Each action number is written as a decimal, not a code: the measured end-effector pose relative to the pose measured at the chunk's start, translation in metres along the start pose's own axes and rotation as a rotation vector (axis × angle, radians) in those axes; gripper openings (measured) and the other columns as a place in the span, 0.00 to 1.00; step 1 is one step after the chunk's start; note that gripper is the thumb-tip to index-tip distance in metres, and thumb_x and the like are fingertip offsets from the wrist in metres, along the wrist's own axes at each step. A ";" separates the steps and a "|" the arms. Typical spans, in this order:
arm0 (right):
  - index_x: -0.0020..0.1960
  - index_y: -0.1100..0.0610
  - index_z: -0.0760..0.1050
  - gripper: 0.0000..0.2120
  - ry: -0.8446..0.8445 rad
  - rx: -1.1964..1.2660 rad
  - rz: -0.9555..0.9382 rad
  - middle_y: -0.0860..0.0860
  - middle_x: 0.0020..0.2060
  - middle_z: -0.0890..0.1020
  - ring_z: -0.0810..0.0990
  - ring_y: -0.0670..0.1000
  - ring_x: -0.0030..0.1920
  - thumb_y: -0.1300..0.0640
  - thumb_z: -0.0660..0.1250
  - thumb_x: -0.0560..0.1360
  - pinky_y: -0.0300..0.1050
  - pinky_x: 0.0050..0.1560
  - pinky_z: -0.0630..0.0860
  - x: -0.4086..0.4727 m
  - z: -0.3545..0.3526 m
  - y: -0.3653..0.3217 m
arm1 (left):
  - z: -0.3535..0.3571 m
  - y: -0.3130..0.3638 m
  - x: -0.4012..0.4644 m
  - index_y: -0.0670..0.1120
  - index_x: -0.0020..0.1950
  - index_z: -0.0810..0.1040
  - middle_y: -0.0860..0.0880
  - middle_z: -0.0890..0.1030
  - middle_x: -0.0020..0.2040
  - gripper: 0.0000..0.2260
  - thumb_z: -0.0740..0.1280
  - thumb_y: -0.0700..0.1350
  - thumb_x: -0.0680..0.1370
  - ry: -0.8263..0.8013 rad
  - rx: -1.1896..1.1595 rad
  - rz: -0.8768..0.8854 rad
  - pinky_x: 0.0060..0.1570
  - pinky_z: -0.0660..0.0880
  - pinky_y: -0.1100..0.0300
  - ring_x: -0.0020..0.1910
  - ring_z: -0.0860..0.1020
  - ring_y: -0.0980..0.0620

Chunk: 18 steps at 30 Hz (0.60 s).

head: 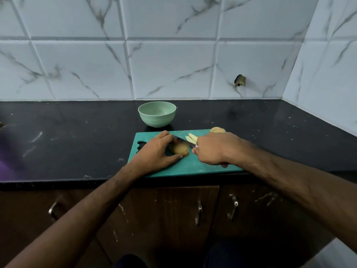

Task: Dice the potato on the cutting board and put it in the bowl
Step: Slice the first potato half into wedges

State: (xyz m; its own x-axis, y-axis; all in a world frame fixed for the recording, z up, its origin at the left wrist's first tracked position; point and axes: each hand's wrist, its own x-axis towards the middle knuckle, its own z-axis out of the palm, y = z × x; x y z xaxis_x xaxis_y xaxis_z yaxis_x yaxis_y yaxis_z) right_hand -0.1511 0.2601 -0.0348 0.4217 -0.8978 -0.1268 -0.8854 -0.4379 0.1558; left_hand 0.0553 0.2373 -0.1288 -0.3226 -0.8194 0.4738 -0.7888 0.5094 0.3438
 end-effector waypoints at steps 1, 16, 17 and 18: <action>0.45 0.57 0.73 0.14 0.003 0.003 -0.003 0.52 0.36 0.80 0.77 0.46 0.20 0.53 0.55 0.84 0.42 0.28 0.74 0.005 0.000 -0.003 | 0.000 0.000 0.000 0.50 0.61 0.78 0.56 0.74 0.54 0.20 0.72 0.59 0.75 0.003 -0.003 0.006 0.56 0.74 0.63 0.52 0.75 0.59; 0.47 0.52 0.71 0.18 -0.034 0.264 0.015 0.50 0.39 0.79 0.83 0.51 0.37 0.42 0.52 0.85 0.45 0.33 0.75 -0.041 0.057 0.014 | 0.001 0.000 0.003 0.48 0.57 0.81 0.55 0.76 0.52 0.18 0.76 0.57 0.73 0.012 -0.004 -0.056 0.54 0.77 0.55 0.51 0.76 0.57; 0.46 0.51 0.70 0.18 -0.015 0.246 0.016 0.49 0.39 0.78 0.81 0.49 0.38 0.42 0.52 0.85 0.43 0.33 0.71 -0.048 0.062 0.015 | 0.000 0.001 0.003 0.49 0.56 0.81 0.55 0.76 0.52 0.18 0.76 0.57 0.73 0.010 -0.006 -0.059 0.54 0.77 0.56 0.51 0.77 0.57; 0.46 0.51 0.70 0.17 0.008 0.214 0.014 0.48 0.39 0.77 0.79 0.47 0.38 0.42 0.52 0.86 0.43 0.33 0.68 -0.053 0.064 0.014 | 0.000 0.001 0.003 0.49 0.57 0.81 0.56 0.76 0.52 0.18 0.76 0.57 0.73 0.007 -0.010 -0.059 0.54 0.77 0.57 0.51 0.76 0.57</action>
State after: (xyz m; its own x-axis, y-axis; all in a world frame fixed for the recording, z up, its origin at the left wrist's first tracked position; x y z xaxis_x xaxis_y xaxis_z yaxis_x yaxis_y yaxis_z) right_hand -0.1985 0.3041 -0.0888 0.4098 -0.9045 -0.1179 -0.9122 -0.4061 -0.0545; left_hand 0.0537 0.2352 -0.1275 -0.2718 -0.8463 0.4582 -0.8013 0.4627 0.3792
